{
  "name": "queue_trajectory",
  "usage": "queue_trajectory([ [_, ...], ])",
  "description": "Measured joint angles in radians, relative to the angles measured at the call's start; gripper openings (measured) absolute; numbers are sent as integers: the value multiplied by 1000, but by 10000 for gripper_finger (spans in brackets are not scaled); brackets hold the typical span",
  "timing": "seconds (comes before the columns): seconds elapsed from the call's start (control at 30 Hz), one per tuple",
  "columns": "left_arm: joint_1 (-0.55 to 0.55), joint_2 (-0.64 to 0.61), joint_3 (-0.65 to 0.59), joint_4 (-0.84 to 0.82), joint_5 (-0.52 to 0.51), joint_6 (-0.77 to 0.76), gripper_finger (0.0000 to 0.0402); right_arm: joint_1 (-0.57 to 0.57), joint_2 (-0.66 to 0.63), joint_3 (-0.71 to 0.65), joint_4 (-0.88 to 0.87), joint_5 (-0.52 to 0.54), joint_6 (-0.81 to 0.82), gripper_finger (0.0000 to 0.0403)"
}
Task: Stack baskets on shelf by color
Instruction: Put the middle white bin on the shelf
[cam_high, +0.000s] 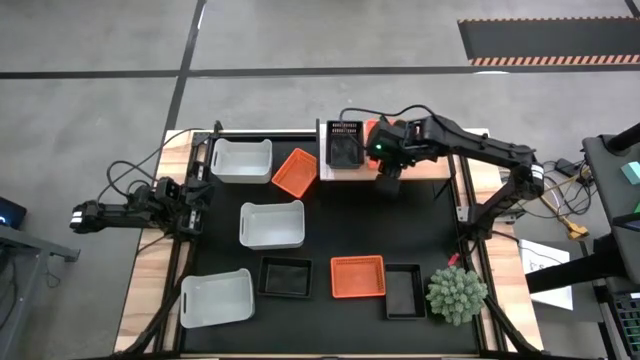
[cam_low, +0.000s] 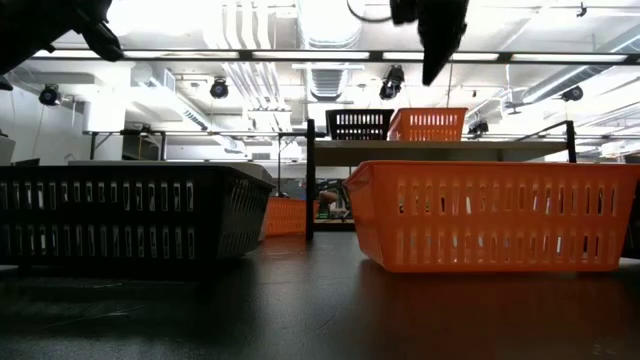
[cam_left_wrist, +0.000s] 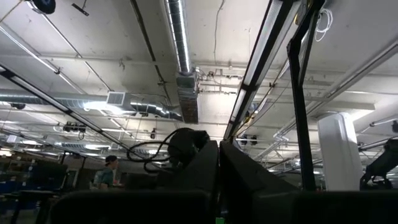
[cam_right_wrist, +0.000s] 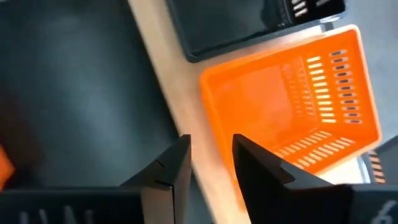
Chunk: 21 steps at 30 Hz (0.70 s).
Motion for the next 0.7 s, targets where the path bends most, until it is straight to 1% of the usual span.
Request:
queue_trajectory([
  [0.13,0,1,0,-1,14,-9,0,76,-3,66,-36,1,102,100],
  [0.27,0,1,0,2,29,-32,0,187,-14,82,-24,4,186,91],
  [0.53,0,0,0,18,37,-32,0,421,-14,14,39,11,351,75],
  [0.7,0,3,0,17,39,-33,0,543,-10,-52,126,52,426,73],
])
